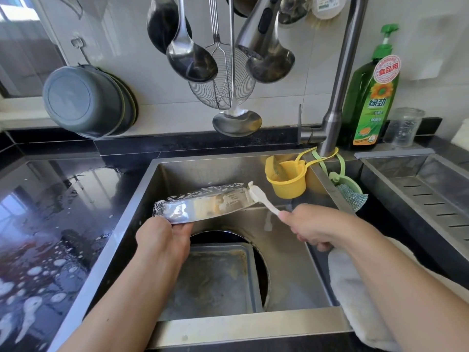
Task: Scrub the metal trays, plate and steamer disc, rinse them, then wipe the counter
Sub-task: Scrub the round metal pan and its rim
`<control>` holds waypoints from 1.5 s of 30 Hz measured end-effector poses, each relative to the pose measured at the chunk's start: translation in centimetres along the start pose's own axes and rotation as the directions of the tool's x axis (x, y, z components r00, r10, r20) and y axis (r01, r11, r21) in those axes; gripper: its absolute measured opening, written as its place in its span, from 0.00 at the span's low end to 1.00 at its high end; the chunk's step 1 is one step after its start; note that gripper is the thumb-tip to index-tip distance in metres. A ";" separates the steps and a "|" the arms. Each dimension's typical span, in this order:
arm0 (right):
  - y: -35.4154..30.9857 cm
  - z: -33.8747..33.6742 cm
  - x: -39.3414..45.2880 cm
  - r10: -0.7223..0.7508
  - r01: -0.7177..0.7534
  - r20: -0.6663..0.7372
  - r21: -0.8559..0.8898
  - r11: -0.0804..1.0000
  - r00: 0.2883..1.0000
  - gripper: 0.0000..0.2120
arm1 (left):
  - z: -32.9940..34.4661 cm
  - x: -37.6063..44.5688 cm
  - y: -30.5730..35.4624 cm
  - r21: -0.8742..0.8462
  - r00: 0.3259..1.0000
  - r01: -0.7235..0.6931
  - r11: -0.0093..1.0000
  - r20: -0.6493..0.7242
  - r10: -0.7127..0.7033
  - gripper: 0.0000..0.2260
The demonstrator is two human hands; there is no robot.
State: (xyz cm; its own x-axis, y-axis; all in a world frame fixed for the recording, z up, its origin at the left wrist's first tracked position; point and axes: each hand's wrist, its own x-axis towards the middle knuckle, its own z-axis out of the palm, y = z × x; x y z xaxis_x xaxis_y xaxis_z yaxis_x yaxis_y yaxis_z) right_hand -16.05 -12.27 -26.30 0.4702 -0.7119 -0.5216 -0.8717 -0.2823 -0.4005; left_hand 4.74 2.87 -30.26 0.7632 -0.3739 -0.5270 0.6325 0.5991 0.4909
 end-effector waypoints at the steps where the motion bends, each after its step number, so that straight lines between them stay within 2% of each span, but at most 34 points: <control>1: -0.3 0.3 -0.4 -0.010 0.009 0.036 0.035 0.999 0.999 0.22 | 0.0 0.0 0.0 0.007 1.000 0.001 1.000 0.004 -0.001 0.22; 3: -1.1 1.4 -0.9 -0.091 0.089 0.085 0.032 0.996 0.992 0.23 | 0.0 0.0 0.1 0.012 1.000 -0.001 1.000 0.009 0.001 0.22; 5: -1.9 2.2 -1.1 -0.177 0.182 0.089 -0.051 0.982 0.980 0.25 | 0.0 -0.2 0.1 0.040 1.000 0.004 0.999 0.019 -0.005 0.22; 8: -1.4 0.8 -1.1 -0.153 0.153 0.011 -0.052 0.987 0.988 0.22 | 0.0 -0.5 0.1 0.068 0.999 0.005 0.998 0.040 -0.008 0.22; 11: -0.5 -0.2 -1.4 -0.141 0.142 0.033 -0.036 0.989 0.989 0.22 | 0.1 -1.2 -0.1 0.100 0.998 -0.023 0.995 0.058 0.018 0.22; 15: -2.9 2.9 -1.7 -0.369 0.369 0.028 -0.138 0.919 0.929 0.21 | 0.4 -2.5 -0.3 0.165 0.991 -0.070 0.984 0.124 0.050 0.15; 17: -4.3 4.2 -1.7 -0.428 0.419 -0.031 -0.142 0.897 0.903 0.21 | 0.6 -3.2 -0.7 0.230 0.985 -0.076 0.970 0.170 0.036 0.12; 20: -4.0 3.3 -1.0 -0.387 0.376 -0.075 -0.125 0.918 0.919 0.21 | 0.8 -3.6 -1.2 0.318 0.971 -0.116 0.941 0.236 0.040 0.11; 23: -1.5 1.5 0.1 -0.261 0.253 -0.093 -0.092 0.963 0.961 0.23 | 0.9 -3.5 -1.1 0.360 0.964 -0.171 0.917 0.253 0.080 0.11; 25: -0.5 0.8 0.7 -0.185 0.175 -0.079 -0.113 0.978 0.980 0.24 | 1.0 -3.6 -0.8 0.373 0.958 -0.213 0.903 0.261 0.118 0.11; 27: -0.5 0.9 0.9 -0.159 0.155 -0.050 -0.063 0.986 0.986 0.22 | 0.9 -3.7 -0.8 0.400 0.961 -0.230 0.887 0.240 0.141 0.13; 30: -1.5 1.1 0.1 -0.214 0.209 -0.108 -0.055 0.976 0.971 0.24 | 0.4 -3.0 -0.6 0.445 0.975 -0.215 0.869 0.156 0.161 0.12; 34: -1.2 0.8 -0.9 -0.196 0.193 -0.137 -0.040 0.980 0.971 0.26 | 0.1 -2.4 0.0 0.497 0.964 -0.258 0.828 0.081 0.251 0.15; 37: -1.4 1.0 -0.7 -0.240 0.246 -0.191 0.003 0.969 0.952 0.26 | -0.1 -2.6 -0.1 0.572 0.944 -0.313 0.758 0.101 0.314 0.18; 41: -2.1 1.1 -0.5 -0.335 0.336 -0.326 -0.054 0.940 0.884 0.26 | -0.1 -2.7 -0.1 0.579 0.949 -0.299 0.758 0.100 0.298 0.19; 43: -2.1 1.2 -0.9 -0.390 0.382 -0.325 -0.093 0.920 0.861 0.25 | -0.1 -2.9 0.0 0.592 0.950 -0.293 0.751 0.094 0.297 0.18; 45: -2.3 1.7 -1.8 -0.485 0.466 -0.259 -0.136 0.874 0.835 0.24 | -0.2 -3.0 0.1 0.606 0.948 -0.296 0.738 0.093 0.304 0.19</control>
State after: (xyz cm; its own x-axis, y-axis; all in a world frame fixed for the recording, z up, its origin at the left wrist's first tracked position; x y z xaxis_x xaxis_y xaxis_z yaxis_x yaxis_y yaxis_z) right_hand -14.68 -9.22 -25.71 0.7798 -0.6243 -0.0462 -0.5622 -0.6659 -0.4905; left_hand 2.51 4.20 -28.81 0.9281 -0.2382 -0.2862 0.3213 0.1237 0.9389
